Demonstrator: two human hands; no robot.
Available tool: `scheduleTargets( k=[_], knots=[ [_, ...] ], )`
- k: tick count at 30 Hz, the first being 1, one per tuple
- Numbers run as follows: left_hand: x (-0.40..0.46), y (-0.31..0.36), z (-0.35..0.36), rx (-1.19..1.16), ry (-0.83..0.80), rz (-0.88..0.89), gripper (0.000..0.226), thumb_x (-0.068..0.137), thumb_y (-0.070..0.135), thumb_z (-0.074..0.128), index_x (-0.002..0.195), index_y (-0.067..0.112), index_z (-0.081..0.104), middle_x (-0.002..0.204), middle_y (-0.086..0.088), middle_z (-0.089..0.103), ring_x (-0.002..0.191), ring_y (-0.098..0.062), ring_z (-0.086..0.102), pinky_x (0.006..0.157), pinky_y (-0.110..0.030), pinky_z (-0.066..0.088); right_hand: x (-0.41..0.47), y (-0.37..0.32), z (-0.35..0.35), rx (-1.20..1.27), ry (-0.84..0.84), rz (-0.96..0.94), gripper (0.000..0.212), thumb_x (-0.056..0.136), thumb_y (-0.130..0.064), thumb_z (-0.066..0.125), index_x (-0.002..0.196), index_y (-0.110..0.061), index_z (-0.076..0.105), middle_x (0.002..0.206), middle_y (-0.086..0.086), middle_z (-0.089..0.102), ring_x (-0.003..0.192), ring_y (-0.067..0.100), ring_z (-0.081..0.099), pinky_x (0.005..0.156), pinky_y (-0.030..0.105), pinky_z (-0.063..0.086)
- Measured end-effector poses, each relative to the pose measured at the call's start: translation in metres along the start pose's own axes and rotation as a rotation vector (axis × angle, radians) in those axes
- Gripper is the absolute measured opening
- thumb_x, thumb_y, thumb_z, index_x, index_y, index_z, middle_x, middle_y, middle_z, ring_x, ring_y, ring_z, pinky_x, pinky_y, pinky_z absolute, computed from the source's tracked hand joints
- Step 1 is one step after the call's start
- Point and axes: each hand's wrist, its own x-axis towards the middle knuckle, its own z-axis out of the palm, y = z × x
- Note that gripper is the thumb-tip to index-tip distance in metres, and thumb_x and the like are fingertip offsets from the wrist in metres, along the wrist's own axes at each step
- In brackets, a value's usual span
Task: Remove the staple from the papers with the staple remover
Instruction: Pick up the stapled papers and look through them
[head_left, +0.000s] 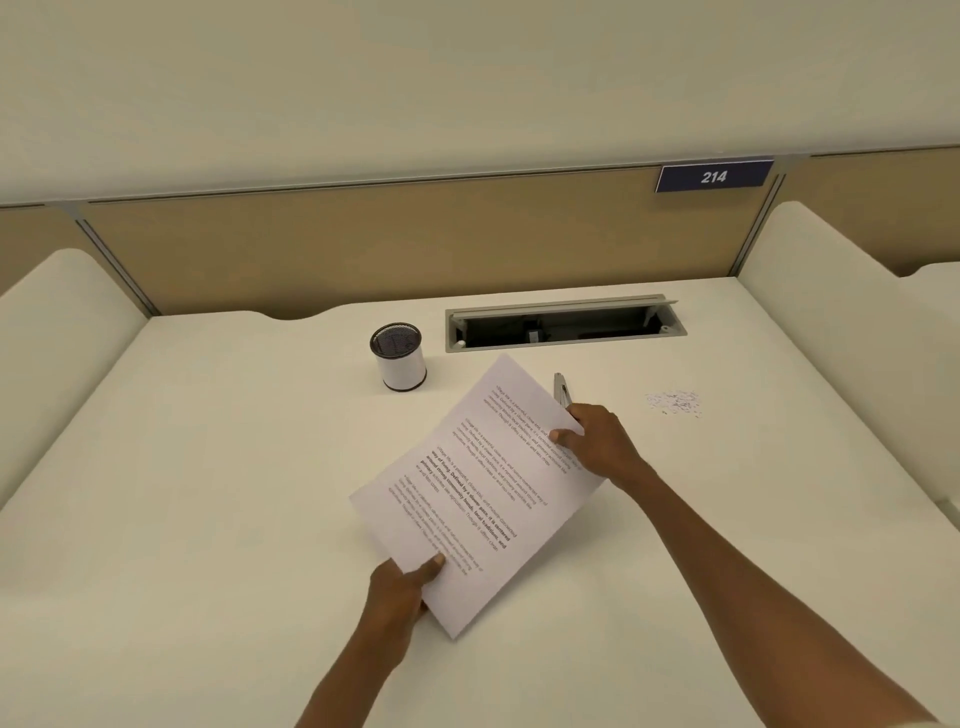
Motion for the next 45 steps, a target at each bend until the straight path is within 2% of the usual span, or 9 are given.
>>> scheduleTargets(
  k=[3,6,8,15,22,28,36,40,45],
  knots=[
    [0.004,0.009,-0.004,0.048,0.075,-0.017,0.024,0.09,0.004,0.07,0.114,0.0,0.067,0.11,-0.016,0.075,0.097,-0.03,0.072,0.084,-0.039,0.056,0.012,-0.001,-0.006,-0.077,-0.022,-0.021,0.021,0.089,-0.029,0.066,0.097,-0.009,0.066,0.099,0.006,0.067,0.087,0.024,0.062,0.076,0.038,0.05],
    [0.011,0.032,-0.005,0.273,0.435,0.088,0.058,0.087,0.018,0.077,0.136,0.0,0.052,0.13,-0.02,0.062,0.117,-0.032,0.06,0.101,-0.039,0.044,0.023,0.0,-0.01,-0.152,-0.054,-0.047,0.02,0.089,-0.03,0.066,0.095,-0.011,0.066,0.096,0.006,0.067,0.084,0.023,0.062,0.074,0.036,0.05],
    [0.012,0.058,0.003,0.305,0.509,0.239,0.058,0.088,0.019,0.076,0.138,0.002,0.052,0.136,-0.014,0.058,0.124,-0.03,0.056,0.101,-0.035,0.04,0.029,-0.002,-0.011,-0.2,-0.076,-0.065,0.02,0.088,-0.03,0.066,0.093,-0.01,0.066,0.093,0.006,0.066,0.082,0.023,0.062,0.074,0.036,0.05],
    [0.052,0.143,0.053,0.435,0.204,0.574,0.023,0.094,0.013,0.067,0.117,0.01,0.067,0.104,0.005,0.07,0.088,0.003,0.062,0.091,-0.022,0.051,0.05,-0.01,-0.01,-0.282,-0.142,-0.128,0.021,0.089,-0.029,0.066,0.083,-0.009,0.062,0.084,0.006,0.065,0.075,0.024,0.061,0.068,0.037,0.049],
    [0.095,0.161,0.088,0.596,0.033,0.538,0.037,0.099,0.026,0.062,0.132,0.009,0.065,0.135,-0.006,0.065,0.126,-0.022,0.059,0.111,-0.038,0.042,0.062,-0.012,-0.007,-0.265,-0.227,-0.162,0.027,0.09,-0.025,0.065,0.069,-0.022,0.05,0.075,-0.002,0.058,0.066,0.016,0.056,0.057,0.025,0.039],
    [0.112,0.145,0.091,0.532,-0.003,0.475,0.02,0.098,0.025,0.063,0.112,0.019,0.076,0.11,0.004,0.076,0.096,-0.016,0.071,0.093,-0.036,0.055,0.07,-0.003,0.0,-0.214,-0.303,-0.159,0.024,0.09,-0.025,0.066,0.071,-0.019,0.052,0.072,-0.004,0.057,0.066,0.014,0.055,0.058,0.023,0.039],
    [0.126,0.124,0.08,0.429,0.032,0.412,0.016,0.094,0.027,0.069,0.104,0.018,0.078,0.095,0.005,0.078,0.09,-0.017,0.074,0.086,-0.037,0.058,0.085,0.007,0.01,-0.113,-0.447,-0.098,0.025,0.093,-0.03,0.064,0.086,-0.006,0.066,0.078,0.002,0.063,0.069,0.014,0.056,0.063,0.026,0.041],
    [0.129,0.117,0.073,0.406,0.067,0.407,0.016,0.094,0.026,0.068,0.104,0.018,0.078,0.093,0.005,0.078,0.088,-0.018,0.074,0.081,-0.032,0.057,0.105,0.014,-0.003,0.025,-0.219,-0.052,0.015,0.093,-0.009,0.056,0.088,-0.006,0.07,0.09,0.007,0.073,0.075,0.018,0.066,0.064,0.017,0.046],
    [0.134,0.115,0.067,0.375,0.103,0.422,0.009,0.094,0.024,0.069,0.098,0.024,0.077,0.091,0.008,0.078,0.088,-0.015,0.074,0.082,-0.031,0.056,0.136,0.038,-0.023,-0.372,-0.08,-0.222,0.047,0.081,0.015,0.047,0.111,-0.014,0.068,0.119,0.004,0.066,0.111,0.022,0.059,0.085,0.025,0.046]
  ],
)
